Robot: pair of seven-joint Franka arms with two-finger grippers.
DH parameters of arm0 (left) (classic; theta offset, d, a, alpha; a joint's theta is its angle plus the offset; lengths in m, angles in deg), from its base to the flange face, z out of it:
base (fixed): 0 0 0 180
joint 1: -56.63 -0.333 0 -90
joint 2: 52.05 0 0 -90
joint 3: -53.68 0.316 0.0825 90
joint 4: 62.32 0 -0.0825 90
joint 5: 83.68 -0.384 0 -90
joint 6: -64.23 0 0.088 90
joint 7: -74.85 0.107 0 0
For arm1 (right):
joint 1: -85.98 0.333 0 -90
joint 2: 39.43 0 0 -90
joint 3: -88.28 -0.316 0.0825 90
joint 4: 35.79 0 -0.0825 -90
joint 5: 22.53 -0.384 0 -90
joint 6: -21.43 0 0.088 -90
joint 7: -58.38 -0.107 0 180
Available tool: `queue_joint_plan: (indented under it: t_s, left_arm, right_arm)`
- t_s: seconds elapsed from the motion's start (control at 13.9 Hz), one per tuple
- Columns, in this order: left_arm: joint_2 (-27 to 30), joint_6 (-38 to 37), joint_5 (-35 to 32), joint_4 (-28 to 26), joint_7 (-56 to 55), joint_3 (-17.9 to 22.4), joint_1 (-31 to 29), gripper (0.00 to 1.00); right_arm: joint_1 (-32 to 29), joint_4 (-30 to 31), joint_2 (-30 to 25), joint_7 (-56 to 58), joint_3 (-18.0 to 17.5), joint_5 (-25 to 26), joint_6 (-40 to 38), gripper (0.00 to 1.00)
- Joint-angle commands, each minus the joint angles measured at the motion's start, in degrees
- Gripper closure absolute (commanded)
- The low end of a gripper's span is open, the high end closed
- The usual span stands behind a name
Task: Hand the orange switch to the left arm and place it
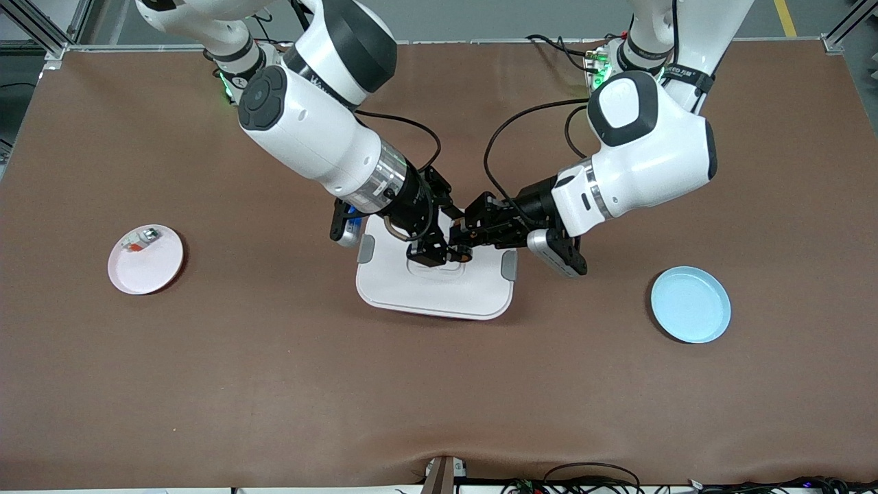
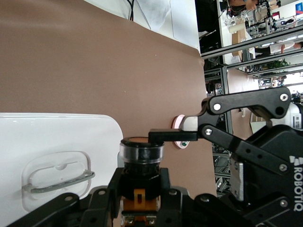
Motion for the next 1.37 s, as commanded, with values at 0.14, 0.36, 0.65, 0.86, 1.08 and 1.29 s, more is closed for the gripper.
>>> queue_joint_plan:
  t_s: [0.14,0.36,0.65,0.86,1.08,1.29]
  left_arm:
    - [1.1,-0.1,0.9,-0.9,0.2,0.1,-0.6,1.0]
    - [2.4,-0.8,0.0,-2.0,0.3,0.5,-0.7,1.0]
    - [7.2,-1.4,-8.7,-9.2,0.3,0.6,-1.9,1.0]
    - [11.0,-2.1,-11.7,-14.0,0.4,0.7,-3.8,1.0]
    - [13.4,-13.0,-18.7,-14.0,0.3,0.7,-8.9,1.0]
    - [15.1,-17.6,-24.1,-13.6,0.2,1.0,-11.6,1.0]
  right_arm:
    - [-3.1,-2.6,0.8,0.0,-0.3,-0.5,-2.5,0.0]
    - [-5.5,-2.6,0.4,7.6,-0.3,-0.5,-8.7,0.0]
    - [-8.8,-2.5,-2.3,24.7,0.3,2.5,-18.6,0.0]
    - [-10.9,-2.1,-3.8,38.8,0.3,7.8,-24.1,0.0]
    - [-13.9,-2.0,-4.4,47.8,0.3,9.9,-28.2,0.0]
    - [-17.4,-2.0,-5.7,56.8,0.3,10.2,-34.0,0.0]
